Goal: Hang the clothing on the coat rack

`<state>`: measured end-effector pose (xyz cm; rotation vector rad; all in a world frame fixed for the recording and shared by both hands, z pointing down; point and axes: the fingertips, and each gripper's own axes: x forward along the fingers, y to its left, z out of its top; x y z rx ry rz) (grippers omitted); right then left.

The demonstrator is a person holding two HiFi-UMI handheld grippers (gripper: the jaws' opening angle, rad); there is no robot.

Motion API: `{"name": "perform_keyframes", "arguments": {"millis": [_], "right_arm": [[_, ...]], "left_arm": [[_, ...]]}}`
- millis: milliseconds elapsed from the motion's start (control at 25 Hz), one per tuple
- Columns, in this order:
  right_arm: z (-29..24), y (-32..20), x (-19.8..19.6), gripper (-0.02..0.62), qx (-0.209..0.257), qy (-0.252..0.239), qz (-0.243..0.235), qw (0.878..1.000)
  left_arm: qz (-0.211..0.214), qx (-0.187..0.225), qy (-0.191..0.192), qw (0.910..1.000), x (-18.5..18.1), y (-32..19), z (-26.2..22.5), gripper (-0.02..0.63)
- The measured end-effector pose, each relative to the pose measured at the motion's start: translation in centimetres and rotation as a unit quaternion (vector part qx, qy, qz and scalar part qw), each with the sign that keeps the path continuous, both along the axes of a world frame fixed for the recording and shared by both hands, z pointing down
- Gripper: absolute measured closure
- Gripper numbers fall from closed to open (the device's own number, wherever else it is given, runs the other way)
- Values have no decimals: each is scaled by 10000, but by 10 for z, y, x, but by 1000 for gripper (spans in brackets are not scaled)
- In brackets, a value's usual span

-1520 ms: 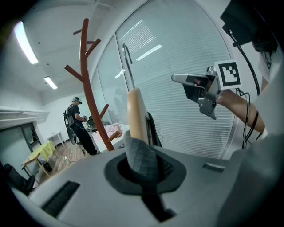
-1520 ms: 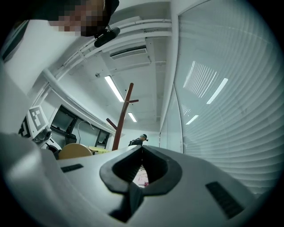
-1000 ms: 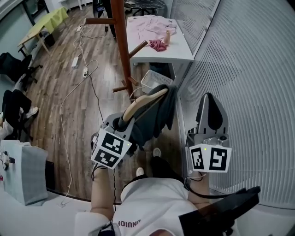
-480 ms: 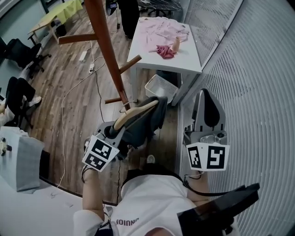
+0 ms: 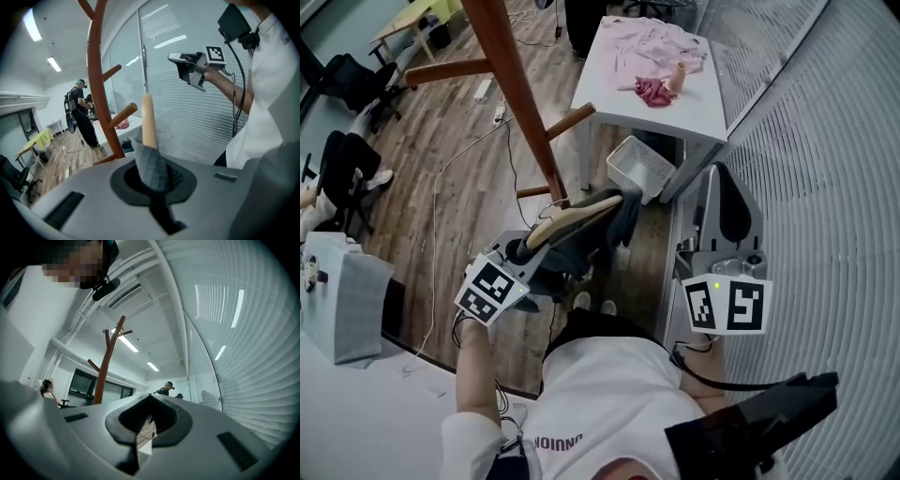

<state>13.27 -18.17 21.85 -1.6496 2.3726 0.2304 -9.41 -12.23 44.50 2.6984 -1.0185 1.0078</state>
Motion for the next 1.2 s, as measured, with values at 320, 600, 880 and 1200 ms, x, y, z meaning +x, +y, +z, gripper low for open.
{"name": "perform_keyframes", "arguments": {"millis": [320,600,880,1200], "right_arm": [[-8,-12,13,575,117,-317,234,9992],[-3,-18,12,575,10,-274,368,9989],[-1,-21,8,575,69,-120,453,9989],[-1,-21,6,575,-11,-61,529,9986]], "left_arm": [[395,-277,15,9988,-8,-8,16,586],[587,-637,244,9959,-9,-9,32,586],[595,-622,313,9958,-11,-21,45,586],[717,-847,433,9929,-13,-21,51,586]]}}
